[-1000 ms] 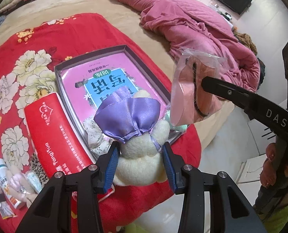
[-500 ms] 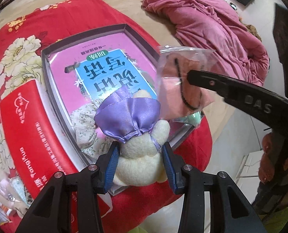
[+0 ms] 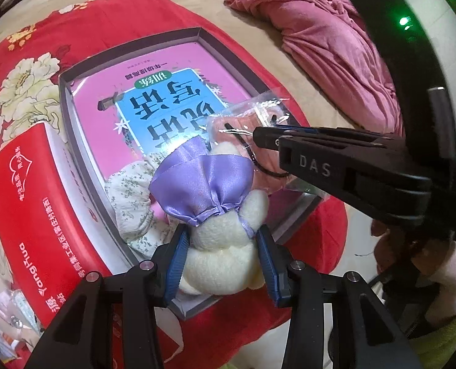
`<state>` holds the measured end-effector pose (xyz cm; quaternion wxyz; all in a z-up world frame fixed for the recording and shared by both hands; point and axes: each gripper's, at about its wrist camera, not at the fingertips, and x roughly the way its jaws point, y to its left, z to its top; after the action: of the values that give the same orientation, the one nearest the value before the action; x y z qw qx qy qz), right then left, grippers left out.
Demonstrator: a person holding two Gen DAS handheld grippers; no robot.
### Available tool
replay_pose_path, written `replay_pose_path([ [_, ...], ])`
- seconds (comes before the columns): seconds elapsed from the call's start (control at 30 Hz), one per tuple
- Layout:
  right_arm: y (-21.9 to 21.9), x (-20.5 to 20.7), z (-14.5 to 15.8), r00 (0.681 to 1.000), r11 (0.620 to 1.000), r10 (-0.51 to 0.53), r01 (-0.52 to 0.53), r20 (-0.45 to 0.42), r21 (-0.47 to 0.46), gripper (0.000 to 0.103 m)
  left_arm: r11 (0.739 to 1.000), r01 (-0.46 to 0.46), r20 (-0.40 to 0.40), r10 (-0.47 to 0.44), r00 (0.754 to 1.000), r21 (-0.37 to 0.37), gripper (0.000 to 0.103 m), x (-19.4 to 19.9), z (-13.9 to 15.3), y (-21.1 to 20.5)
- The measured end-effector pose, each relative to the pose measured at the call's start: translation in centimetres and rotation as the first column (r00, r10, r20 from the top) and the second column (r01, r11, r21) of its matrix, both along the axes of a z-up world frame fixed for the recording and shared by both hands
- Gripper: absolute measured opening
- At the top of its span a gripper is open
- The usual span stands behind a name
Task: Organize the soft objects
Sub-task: 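Lower and release the bunny onto the book with the left tool while the right tool releases the mask bag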
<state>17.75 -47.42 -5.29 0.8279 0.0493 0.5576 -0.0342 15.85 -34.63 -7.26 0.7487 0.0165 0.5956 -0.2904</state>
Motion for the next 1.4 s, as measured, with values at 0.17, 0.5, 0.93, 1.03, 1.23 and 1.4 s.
replay_pose_path([
  [0.17,-0.3,0.4,-0.4,1.0,1.0,-0.012,0.012,-0.006,0.02,0.013,1.0,0.0,-0.004,0.0,1.0,-0.008,0.046,0.2,0.1,0.1],
  [0.5,-0.6,0.7,0.3,1.0,1.0,-0.002,0.002,0.018,0.026,0.015,1.0,0.002,0.005,-0.002,1.0,0.005,0.046,0.2,-0.1,-0.1],
  [0.93,-2.8,-0.4,3.4,0.996,0.998,-0.04,0.036,0.078,0.051,0.015,1.0,0.016,-0.021,-0.016,1.0,0.008,0.046,0.1,-1.0,-1.8],
  [1.03,-3.2,-0.9,3.8,0.995,0.998,-0.053,0.049,0.083,0.048,0.015,1.0,0.023,-0.022,-0.023,0.999,0.018,0.046,-0.1,-1.2,-2.2],
  [1.23,-3.9,-1.9,4.5,0.992,0.995,-0.072,0.064,0.104,0.075,0.015,0.999,0.025,-0.025,-0.024,0.999,0.032,0.047,-0.4,-1.6,-2.5],
  [1.4,-4.0,-2.5,4.8,0.991,0.993,-0.076,0.066,0.109,0.096,0.015,1.0,0.013,-0.034,-0.012,0.999,0.019,0.048,-0.3,-1.7,-2.3],
])
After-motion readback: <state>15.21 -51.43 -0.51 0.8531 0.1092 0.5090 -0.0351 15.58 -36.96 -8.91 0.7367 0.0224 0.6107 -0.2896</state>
